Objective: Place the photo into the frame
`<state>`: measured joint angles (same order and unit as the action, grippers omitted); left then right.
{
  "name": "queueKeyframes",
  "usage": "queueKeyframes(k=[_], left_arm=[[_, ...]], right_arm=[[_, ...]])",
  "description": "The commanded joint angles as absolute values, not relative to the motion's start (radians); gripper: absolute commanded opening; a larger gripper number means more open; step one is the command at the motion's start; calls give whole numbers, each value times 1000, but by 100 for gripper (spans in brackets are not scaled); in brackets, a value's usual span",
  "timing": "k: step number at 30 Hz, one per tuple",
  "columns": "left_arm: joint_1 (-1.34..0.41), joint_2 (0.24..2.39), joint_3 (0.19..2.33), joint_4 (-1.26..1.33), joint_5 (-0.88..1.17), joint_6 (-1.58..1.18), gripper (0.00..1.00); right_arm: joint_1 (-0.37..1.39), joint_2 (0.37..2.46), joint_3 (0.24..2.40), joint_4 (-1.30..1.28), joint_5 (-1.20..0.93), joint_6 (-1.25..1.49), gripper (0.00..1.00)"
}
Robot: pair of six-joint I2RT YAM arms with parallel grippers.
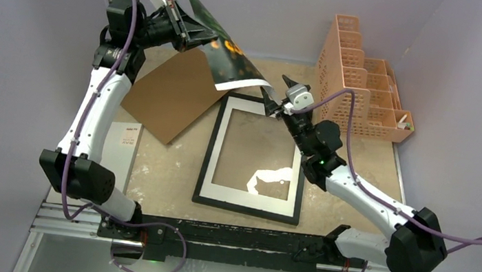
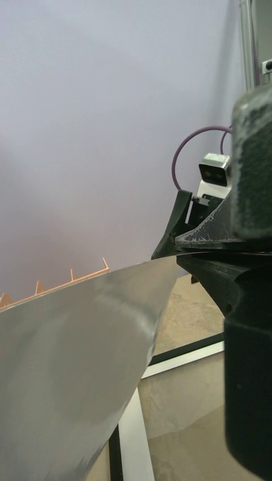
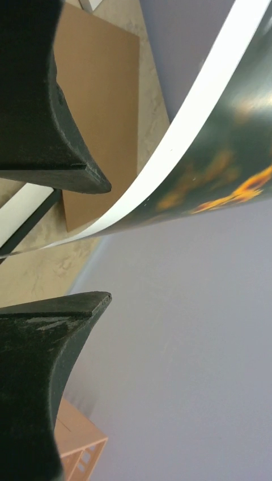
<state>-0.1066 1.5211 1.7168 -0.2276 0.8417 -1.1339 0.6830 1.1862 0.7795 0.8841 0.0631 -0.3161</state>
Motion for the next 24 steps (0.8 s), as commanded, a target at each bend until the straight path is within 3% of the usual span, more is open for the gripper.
queueKeyframes(k=[1,12,18,21,22,24], left_arm=[[-102,1457,1724,-192,886,-1178,0],[-101,1453,1697,-102,921,-1266,0],[-101,1447,1692,-61,925,-1303,0],[-100,1448,1689,-59,926,-1303,0],[-100,1448,1688,-57,924,-1303,2],[-96,1449,1686,-53,919,-1303,10]], right_arm=[[681,1219,833,966,102,-295,62],[681,1273,878,954,33,-299,45],[681,1290,900,967,30,-263,27],[681,1291,915,965,21,-249,10],[681,1289,917,962,8,-242,3],[682,1278,915,960,2,-225,0]])
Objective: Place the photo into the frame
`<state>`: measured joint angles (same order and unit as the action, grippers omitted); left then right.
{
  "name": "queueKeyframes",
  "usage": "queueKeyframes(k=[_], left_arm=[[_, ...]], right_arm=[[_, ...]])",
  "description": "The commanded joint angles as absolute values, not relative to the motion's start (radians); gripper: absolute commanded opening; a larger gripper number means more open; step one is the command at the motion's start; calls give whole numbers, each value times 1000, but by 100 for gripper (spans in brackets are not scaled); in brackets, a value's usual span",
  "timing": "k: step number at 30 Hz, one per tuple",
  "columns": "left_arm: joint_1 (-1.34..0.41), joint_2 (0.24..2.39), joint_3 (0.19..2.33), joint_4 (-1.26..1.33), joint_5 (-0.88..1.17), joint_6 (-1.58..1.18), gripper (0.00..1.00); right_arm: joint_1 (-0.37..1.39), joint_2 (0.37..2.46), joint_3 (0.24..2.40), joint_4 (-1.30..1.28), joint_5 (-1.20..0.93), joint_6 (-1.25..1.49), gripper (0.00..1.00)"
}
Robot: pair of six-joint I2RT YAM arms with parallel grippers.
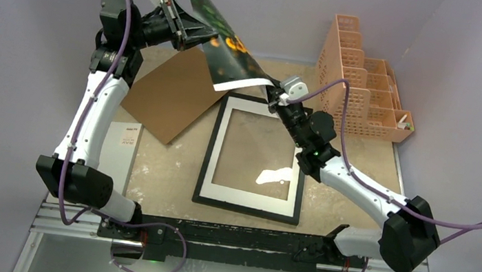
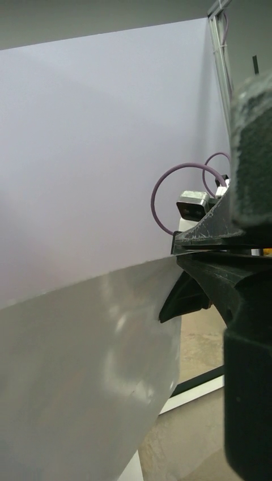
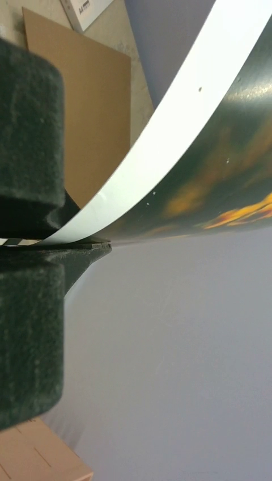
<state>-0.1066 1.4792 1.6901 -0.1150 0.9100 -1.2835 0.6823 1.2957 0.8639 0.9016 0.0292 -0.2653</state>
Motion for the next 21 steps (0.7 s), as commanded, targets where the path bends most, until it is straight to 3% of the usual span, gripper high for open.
queueKeyframes(k=[1,8,13,17,21], left_arm=[[-93,1447,1686,-52,914,-1302,16],[-71,1439,1701,-101,849,-1198,57],[-22,1437,1816,-268,784,-936,67],[-9,1422,1952,-468,574,-698,77],[-8,1386,1965,-505,422,-622,80]], right_arm=[[680,1271,914,959,3,-215,0],[677,1231,945,821,-49,-111,0],[670,1209,1000,662,-78,-33,0],[664,1221,1104,504,-70,35,0],[659,1242,1177,437,-66,99,0]])
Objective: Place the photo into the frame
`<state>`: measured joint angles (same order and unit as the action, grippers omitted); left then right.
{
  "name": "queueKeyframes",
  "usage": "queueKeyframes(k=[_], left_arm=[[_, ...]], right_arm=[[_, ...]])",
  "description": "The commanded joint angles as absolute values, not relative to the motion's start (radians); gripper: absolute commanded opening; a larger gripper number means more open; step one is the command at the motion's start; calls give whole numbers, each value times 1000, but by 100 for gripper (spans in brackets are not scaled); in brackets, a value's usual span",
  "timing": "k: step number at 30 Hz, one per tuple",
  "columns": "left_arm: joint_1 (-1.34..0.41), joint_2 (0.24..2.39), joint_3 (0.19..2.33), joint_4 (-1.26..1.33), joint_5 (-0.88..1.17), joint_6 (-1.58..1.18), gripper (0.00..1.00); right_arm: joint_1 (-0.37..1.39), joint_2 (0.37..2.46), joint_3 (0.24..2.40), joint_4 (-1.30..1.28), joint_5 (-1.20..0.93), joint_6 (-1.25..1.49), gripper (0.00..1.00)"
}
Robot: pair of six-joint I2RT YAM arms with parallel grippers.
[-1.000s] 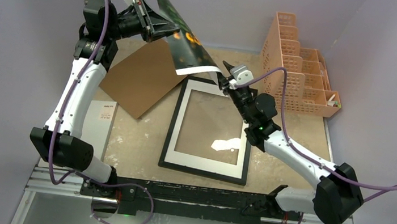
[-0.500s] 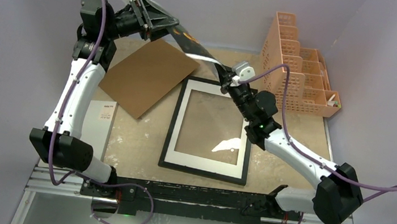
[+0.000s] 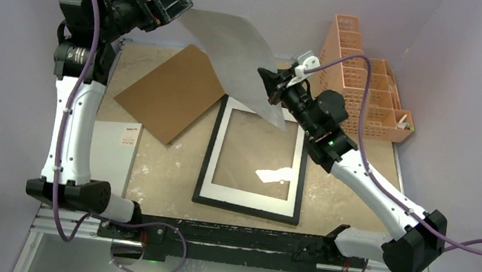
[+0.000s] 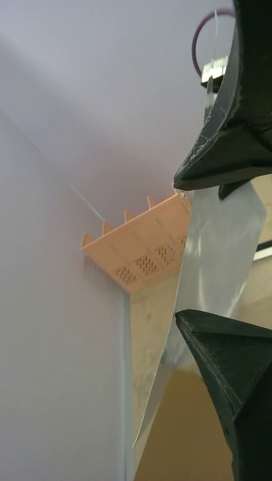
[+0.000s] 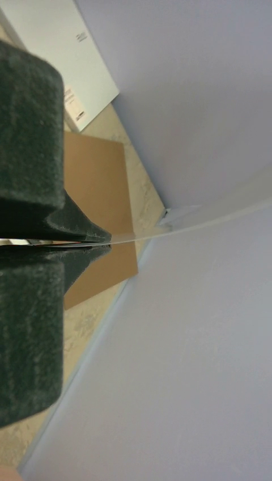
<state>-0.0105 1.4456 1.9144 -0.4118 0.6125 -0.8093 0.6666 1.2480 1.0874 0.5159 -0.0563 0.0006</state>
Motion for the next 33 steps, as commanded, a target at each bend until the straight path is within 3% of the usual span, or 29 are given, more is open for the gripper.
queueKeyframes(k=[1,5,11,17,23,27,33], left_arm=[[-8,1383,1968,-523,389,-611,80],[-9,1376,1964,-573,266,-578,81],[-9,1375,1890,-602,229,-558,81],[-9,1356,1776,-610,219,-552,81],[-9,1345,1573,-580,292,-565,79],[-9,1358,1447,-557,342,-572,78],[-9,1387,1333,-538,383,-562,76]], right_arm=[[658,1247,1186,428,-72,118,0],[637,1289,1281,330,-133,284,0],[517,1467,1537,-7,-481,677,0],[489,1519,1451,-137,-550,848,0],[488,1558,1316,-328,-352,754,0],[488,1566,1248,-359,-110,735,0],[486,1552,1145,-326,14,731,0]])
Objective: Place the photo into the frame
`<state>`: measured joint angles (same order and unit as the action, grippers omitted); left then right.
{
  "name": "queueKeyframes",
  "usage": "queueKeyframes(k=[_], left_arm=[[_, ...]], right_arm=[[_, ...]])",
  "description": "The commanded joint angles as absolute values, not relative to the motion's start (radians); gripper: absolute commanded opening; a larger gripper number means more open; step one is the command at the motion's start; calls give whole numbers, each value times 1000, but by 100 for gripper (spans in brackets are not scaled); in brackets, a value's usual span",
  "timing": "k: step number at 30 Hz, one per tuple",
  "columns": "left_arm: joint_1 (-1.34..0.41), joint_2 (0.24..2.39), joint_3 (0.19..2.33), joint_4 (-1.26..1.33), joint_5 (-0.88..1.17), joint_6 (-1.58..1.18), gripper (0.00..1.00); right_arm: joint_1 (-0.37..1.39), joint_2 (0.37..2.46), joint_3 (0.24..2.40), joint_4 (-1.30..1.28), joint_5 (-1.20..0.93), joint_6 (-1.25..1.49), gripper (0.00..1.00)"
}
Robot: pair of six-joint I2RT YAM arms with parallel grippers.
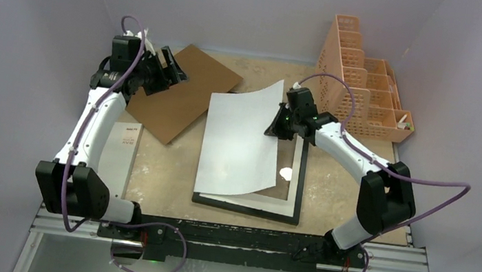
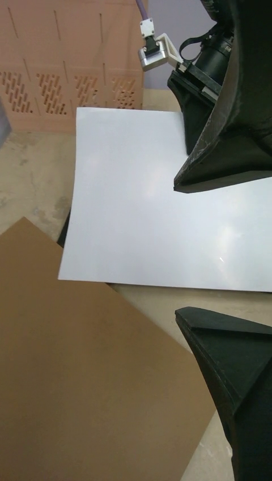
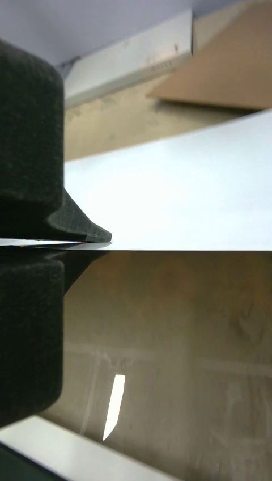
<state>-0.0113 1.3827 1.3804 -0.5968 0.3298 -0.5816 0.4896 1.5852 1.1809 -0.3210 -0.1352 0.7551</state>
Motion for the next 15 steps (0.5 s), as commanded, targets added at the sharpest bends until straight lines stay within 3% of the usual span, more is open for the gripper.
queueKeyframes(k=[1,9,15], left_arm=[[-10,1388,1315,-527,390,-562,76],[-21,1428,1212,-443,465,-588,76],[-81,1504,1190,-425,461,-579,74]], right_arm=[[486,1556,1141,-333,34,722,0],[483,1552,1077,-354,176,729,0],[481,1531,1010,-363,145,682,0]])
